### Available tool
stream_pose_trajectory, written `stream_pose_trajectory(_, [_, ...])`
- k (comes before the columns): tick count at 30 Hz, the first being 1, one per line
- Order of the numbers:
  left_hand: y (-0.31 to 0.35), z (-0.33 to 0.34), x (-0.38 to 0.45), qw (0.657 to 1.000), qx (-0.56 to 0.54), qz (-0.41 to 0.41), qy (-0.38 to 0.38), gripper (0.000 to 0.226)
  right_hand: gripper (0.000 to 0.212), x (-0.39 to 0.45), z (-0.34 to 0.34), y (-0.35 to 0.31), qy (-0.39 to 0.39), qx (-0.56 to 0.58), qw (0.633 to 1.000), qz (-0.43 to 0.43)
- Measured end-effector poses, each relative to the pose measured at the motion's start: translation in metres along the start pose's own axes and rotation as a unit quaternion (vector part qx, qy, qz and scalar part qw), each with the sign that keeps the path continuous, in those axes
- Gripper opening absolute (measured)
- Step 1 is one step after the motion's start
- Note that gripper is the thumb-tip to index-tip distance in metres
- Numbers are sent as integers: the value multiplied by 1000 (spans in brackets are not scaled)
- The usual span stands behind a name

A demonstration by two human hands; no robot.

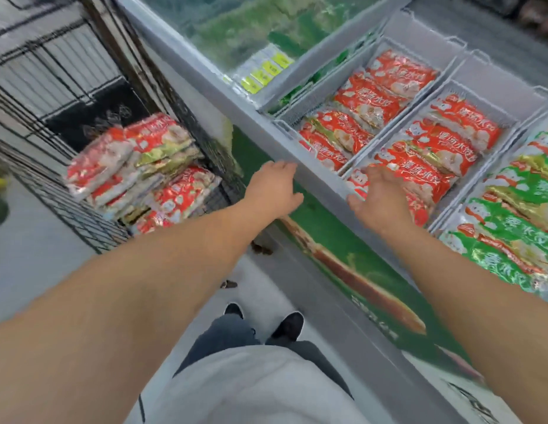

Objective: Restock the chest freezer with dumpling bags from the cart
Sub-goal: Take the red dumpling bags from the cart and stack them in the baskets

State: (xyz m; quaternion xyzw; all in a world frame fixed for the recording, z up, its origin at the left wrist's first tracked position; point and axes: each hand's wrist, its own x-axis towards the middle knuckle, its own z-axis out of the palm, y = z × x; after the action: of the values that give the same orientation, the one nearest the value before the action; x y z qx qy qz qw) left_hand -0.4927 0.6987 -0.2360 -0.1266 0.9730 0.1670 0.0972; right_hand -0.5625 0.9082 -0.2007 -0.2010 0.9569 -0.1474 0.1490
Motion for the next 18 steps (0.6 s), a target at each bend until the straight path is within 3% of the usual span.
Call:
stream_pose_trajectory(8, [-154,-9,-97,986,-65,-149,34,75,58,-4,66,-156,-42,-18,990,-134])
stream_pose_trajectory(13, [-234,4,-149,965,-123,-226,43,52,58,-5,117,-232,-101,-31,981,-164])
stream_pose_trajectory(18, [-288,19,-170,941,-184,-277,58,62,59,2,162,-285,-161,-19,974,-159])
